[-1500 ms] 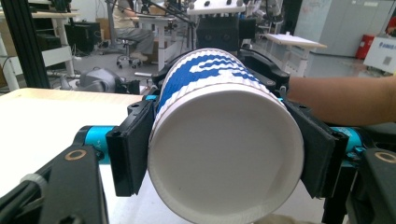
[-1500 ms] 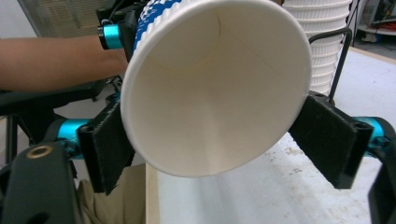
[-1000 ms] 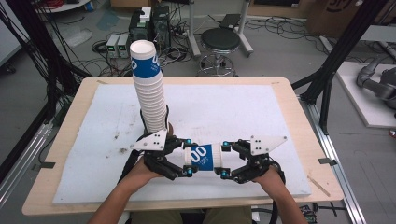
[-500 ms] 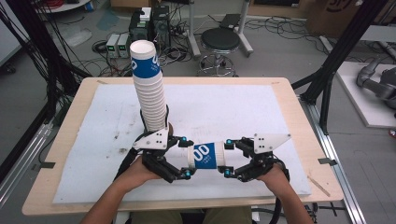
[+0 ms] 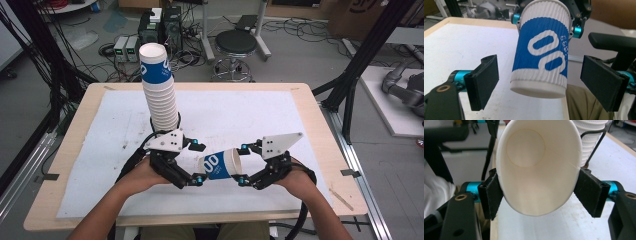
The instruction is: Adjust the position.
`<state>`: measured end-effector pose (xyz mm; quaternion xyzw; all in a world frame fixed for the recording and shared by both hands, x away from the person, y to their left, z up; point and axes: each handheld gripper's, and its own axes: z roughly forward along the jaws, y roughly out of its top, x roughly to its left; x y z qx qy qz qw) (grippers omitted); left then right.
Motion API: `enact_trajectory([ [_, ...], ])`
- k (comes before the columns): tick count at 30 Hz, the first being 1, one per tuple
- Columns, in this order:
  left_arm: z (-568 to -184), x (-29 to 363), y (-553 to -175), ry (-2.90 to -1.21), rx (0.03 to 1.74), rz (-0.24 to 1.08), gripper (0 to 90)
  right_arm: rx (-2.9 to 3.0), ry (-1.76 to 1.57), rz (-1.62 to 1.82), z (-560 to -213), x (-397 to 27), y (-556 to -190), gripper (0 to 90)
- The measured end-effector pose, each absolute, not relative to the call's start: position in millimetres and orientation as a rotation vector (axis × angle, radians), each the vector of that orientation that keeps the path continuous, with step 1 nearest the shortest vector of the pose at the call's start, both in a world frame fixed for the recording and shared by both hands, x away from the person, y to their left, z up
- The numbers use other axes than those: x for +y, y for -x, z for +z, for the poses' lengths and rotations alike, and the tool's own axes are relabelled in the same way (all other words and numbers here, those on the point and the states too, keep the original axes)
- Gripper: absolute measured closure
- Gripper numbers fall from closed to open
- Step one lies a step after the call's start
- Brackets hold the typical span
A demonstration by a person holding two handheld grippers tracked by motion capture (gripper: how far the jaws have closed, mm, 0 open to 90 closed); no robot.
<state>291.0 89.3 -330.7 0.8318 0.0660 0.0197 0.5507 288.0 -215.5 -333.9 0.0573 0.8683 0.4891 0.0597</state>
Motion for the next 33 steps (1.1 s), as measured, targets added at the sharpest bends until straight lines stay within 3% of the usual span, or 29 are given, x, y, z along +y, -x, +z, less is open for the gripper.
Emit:
enact_trajectory([
  [13,-330,74,-296,-2.099,0.142,0.037,17.8,2.729,-0.079,1.243,-315,-192,-292,27.7],
  [33,-344,52,-298,-2.288,0.113,-0.014,24.1,2.838,-0.031,1.036,-320,-171,-290,27.6],
])
